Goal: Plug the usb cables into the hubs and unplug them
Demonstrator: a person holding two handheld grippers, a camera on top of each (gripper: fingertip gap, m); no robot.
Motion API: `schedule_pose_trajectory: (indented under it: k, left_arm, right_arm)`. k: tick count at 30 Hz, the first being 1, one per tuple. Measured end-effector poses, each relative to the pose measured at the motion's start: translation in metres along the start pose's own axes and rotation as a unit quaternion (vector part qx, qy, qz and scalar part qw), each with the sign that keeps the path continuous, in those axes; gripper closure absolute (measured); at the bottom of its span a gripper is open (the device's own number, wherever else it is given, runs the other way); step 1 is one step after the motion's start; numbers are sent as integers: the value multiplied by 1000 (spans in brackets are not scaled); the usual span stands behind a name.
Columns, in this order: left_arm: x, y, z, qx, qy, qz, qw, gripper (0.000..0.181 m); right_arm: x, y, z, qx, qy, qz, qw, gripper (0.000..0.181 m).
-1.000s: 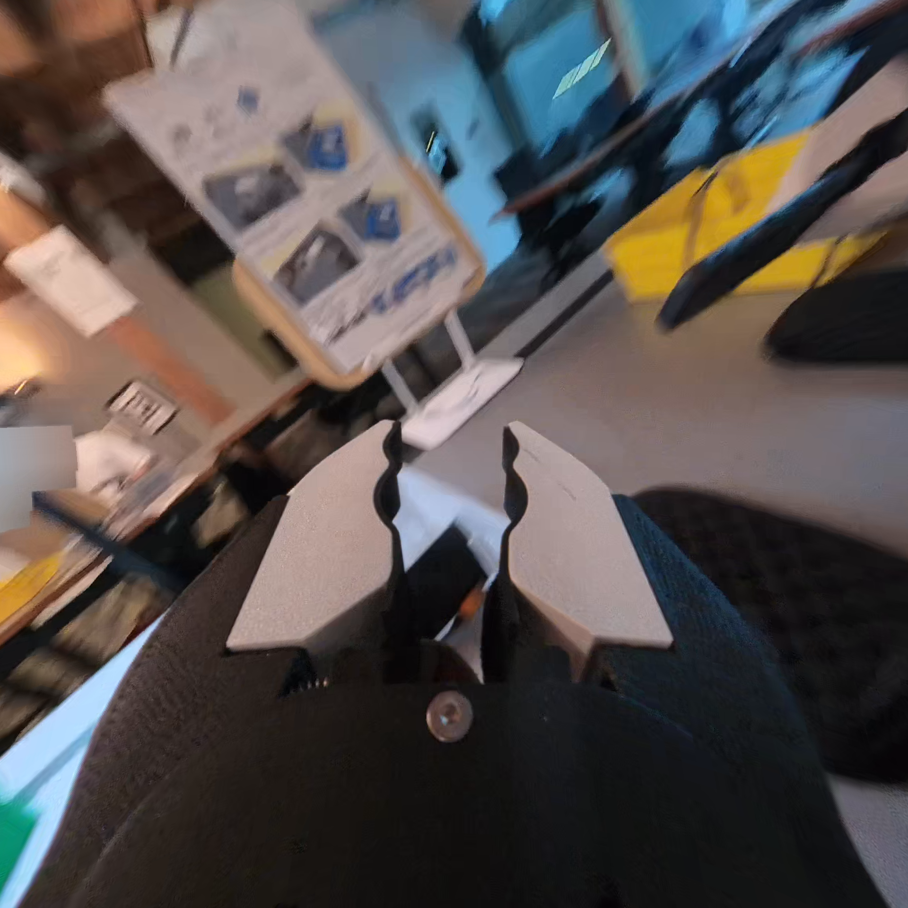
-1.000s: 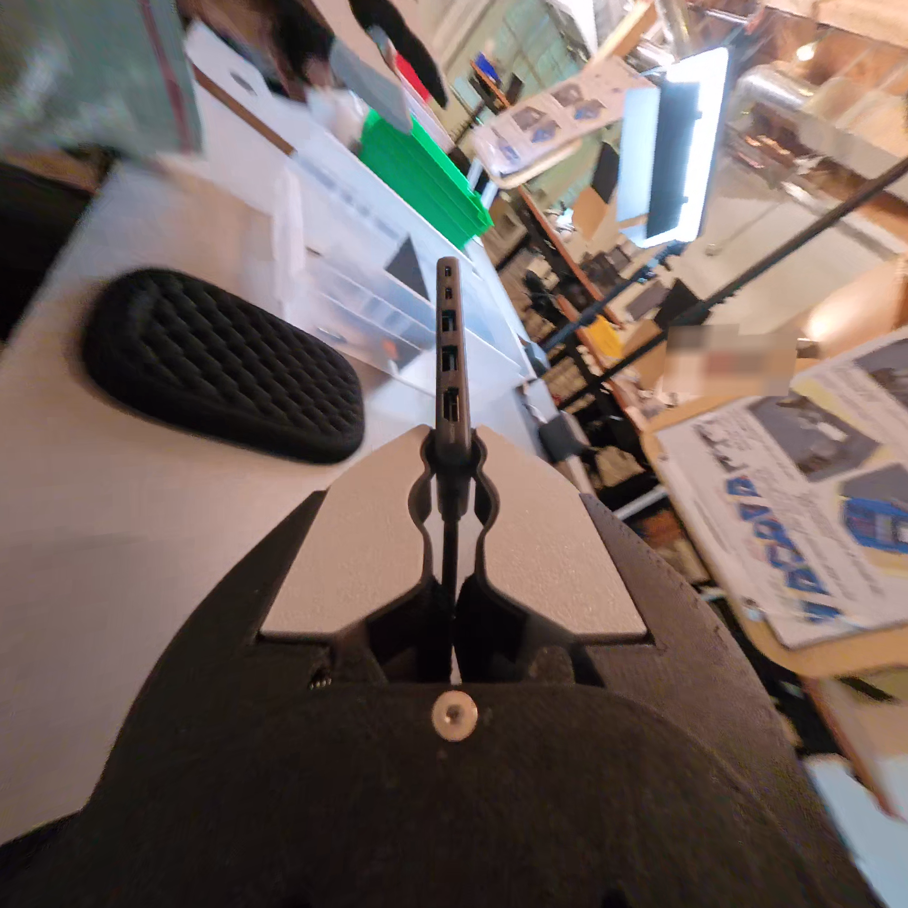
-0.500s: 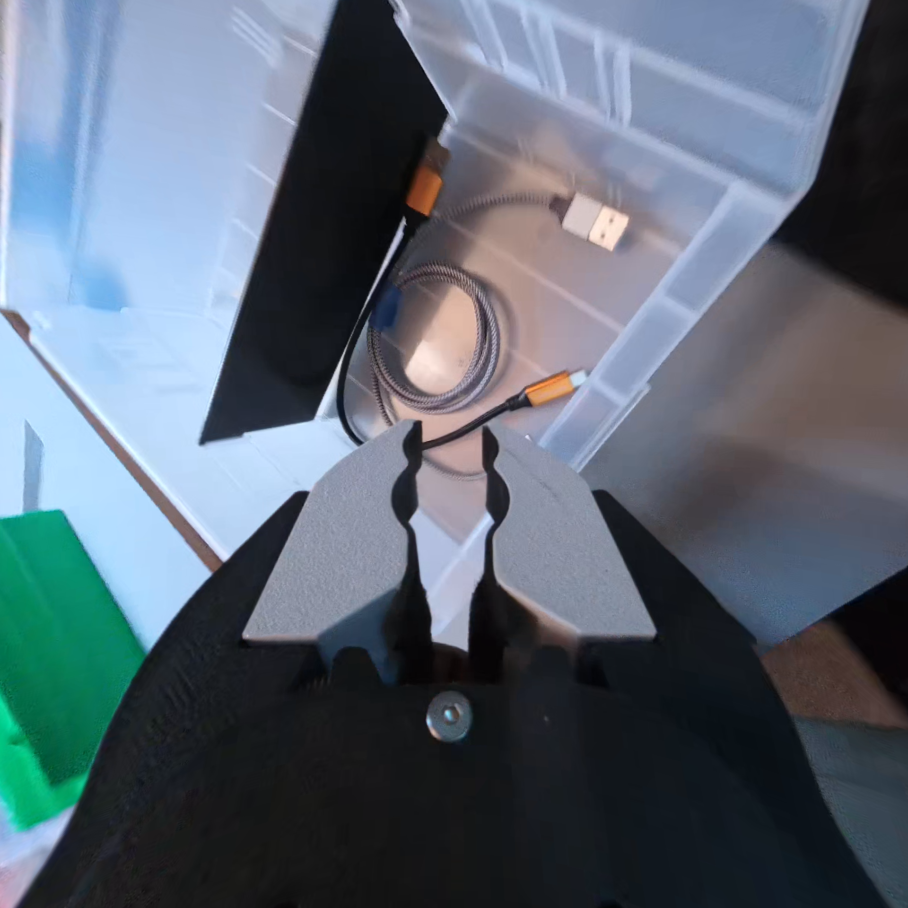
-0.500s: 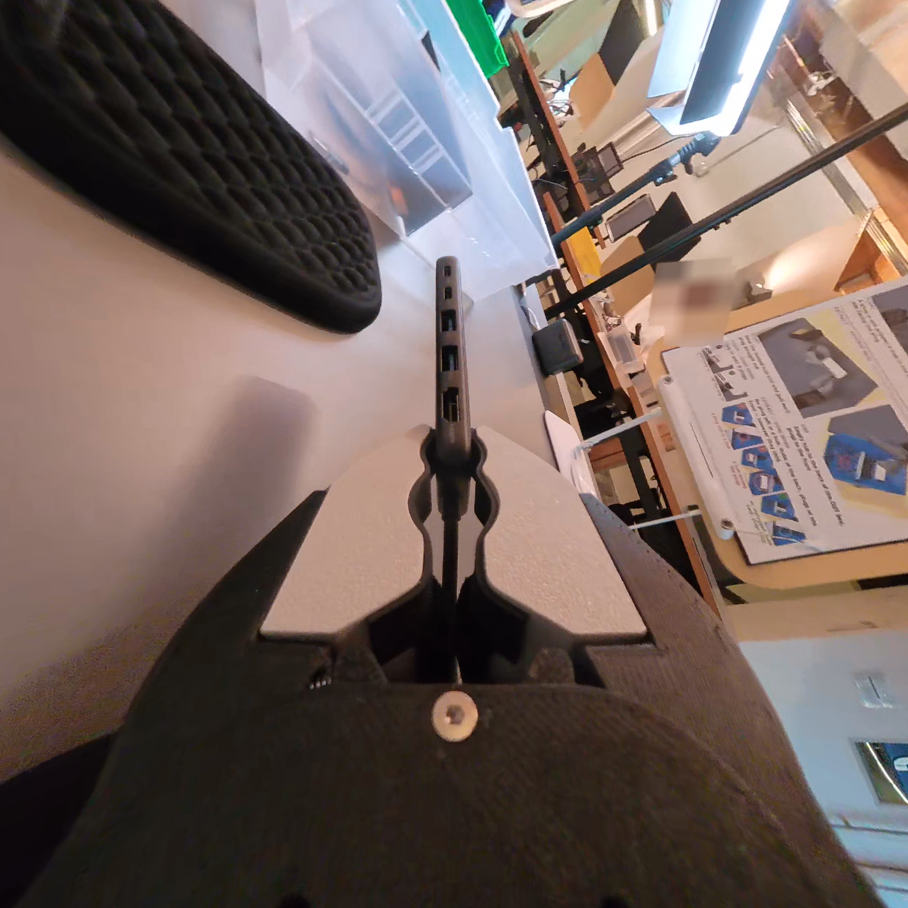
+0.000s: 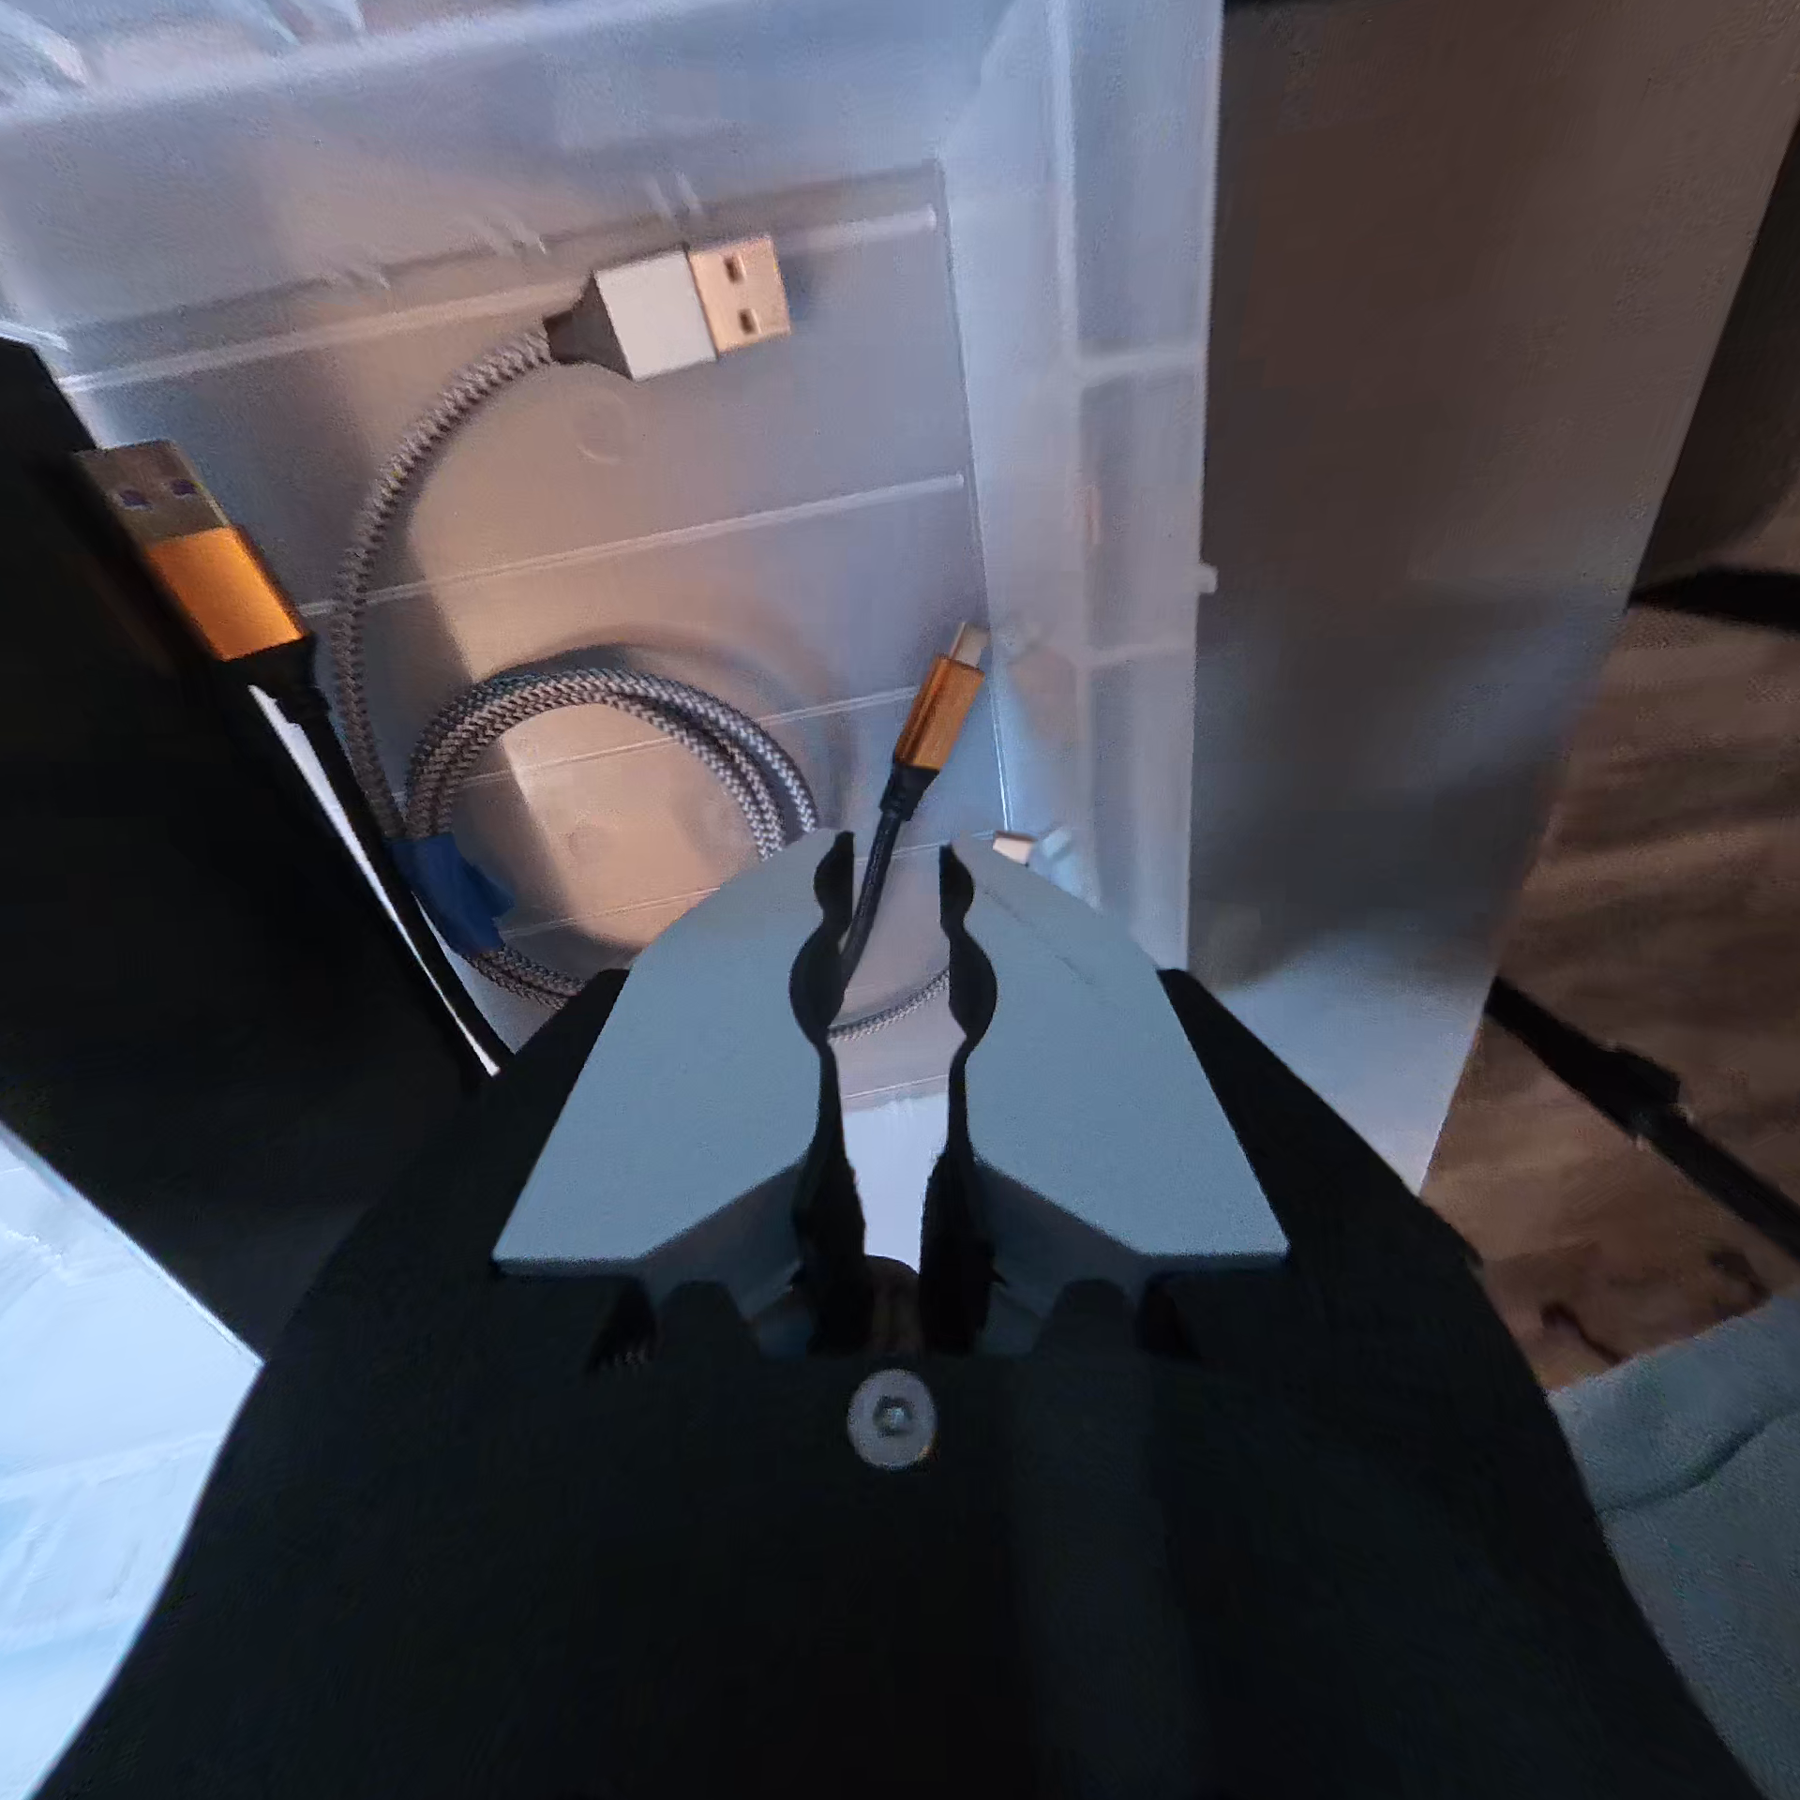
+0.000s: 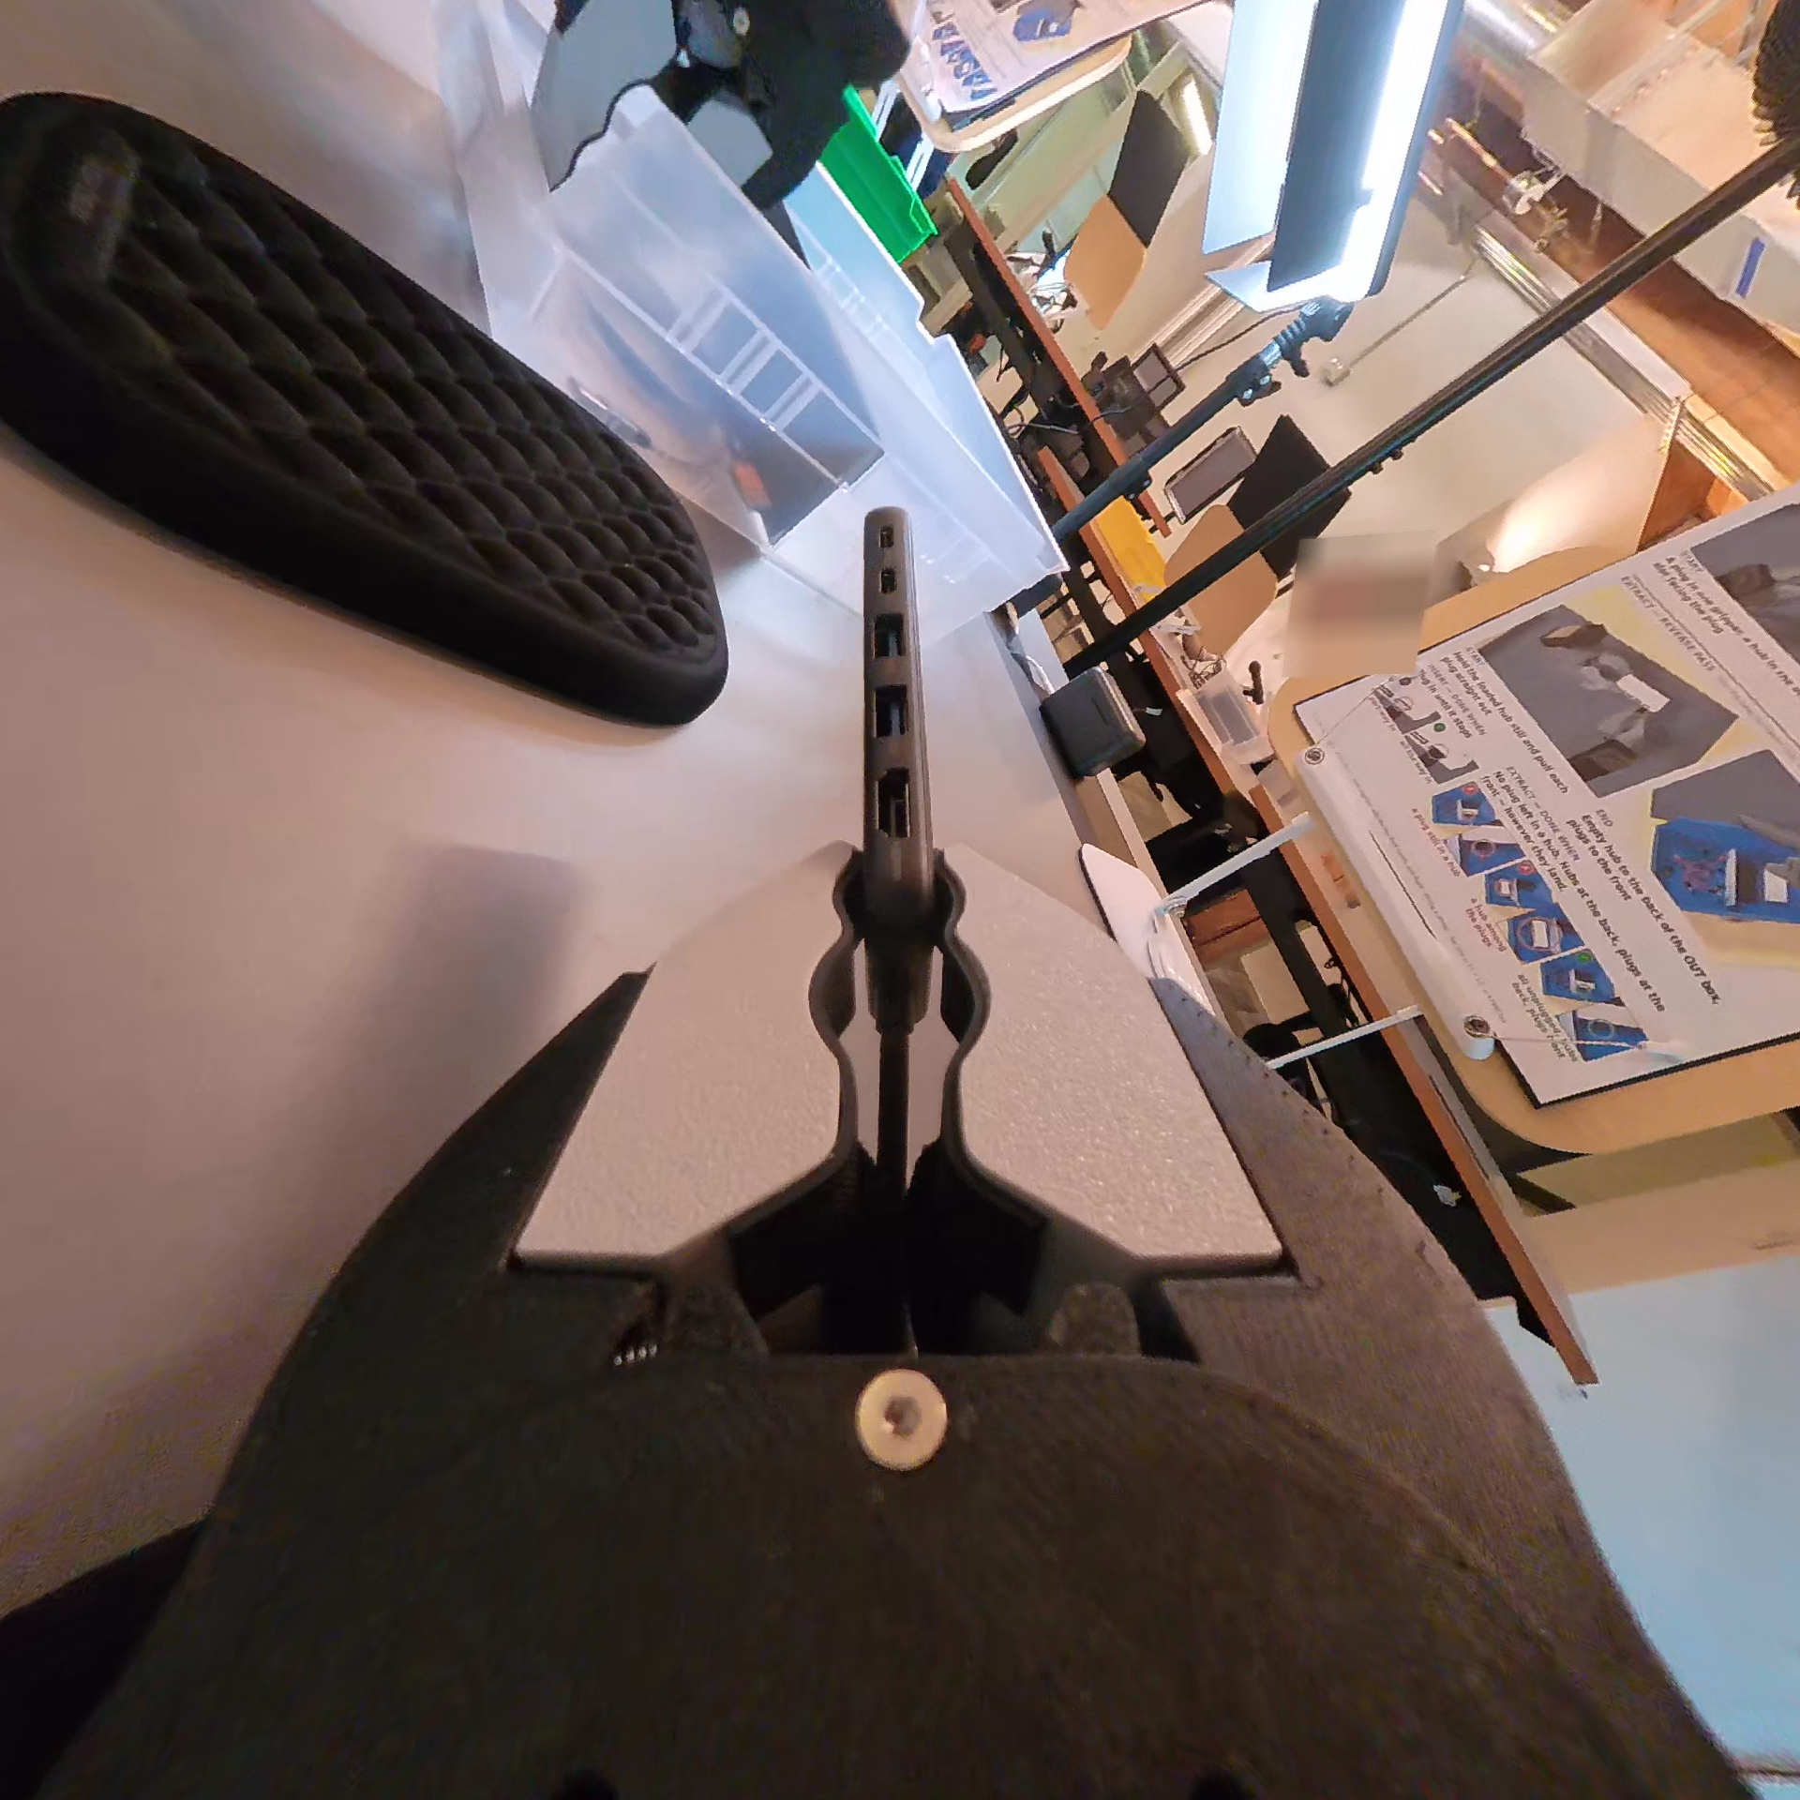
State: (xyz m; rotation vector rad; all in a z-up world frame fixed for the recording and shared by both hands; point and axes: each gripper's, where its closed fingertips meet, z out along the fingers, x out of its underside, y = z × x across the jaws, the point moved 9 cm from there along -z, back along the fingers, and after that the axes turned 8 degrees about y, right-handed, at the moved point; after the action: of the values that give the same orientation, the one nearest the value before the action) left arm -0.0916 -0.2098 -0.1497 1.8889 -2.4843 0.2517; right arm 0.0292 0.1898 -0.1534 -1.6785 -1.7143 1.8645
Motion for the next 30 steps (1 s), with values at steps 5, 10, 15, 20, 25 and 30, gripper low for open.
schedule_pose_trajectory:
  k: [5,10,15,20,25,30]
  left_arm:
    - [-5,4,15,29,23,46,998,170]
    - [-1,6,5,-50,-34,-4,998,173]
    - [7,-10,-50,-222,-122,-107,962,174]
    - [17,-39,-121,-467,-232,-222,824,174]
    - [15,-98,-195,-625,-407,-253,617,174]
    - [-20,-143,-224,-580,-553,-212,560,174]
  right_arm:
    - [1,-2,-1,8,-5,11,1000,169]
    - [2,-5,-5,13,-18,26,999,169]
    - [2,-8,-8,28,-25,29,999,169]
    - [0,-9,-12,53,-24,15,998,169]
    - [-3,-3,-9,61,15,-48,997,169]
    - [-2,15,9,28,81,-136,987,169]
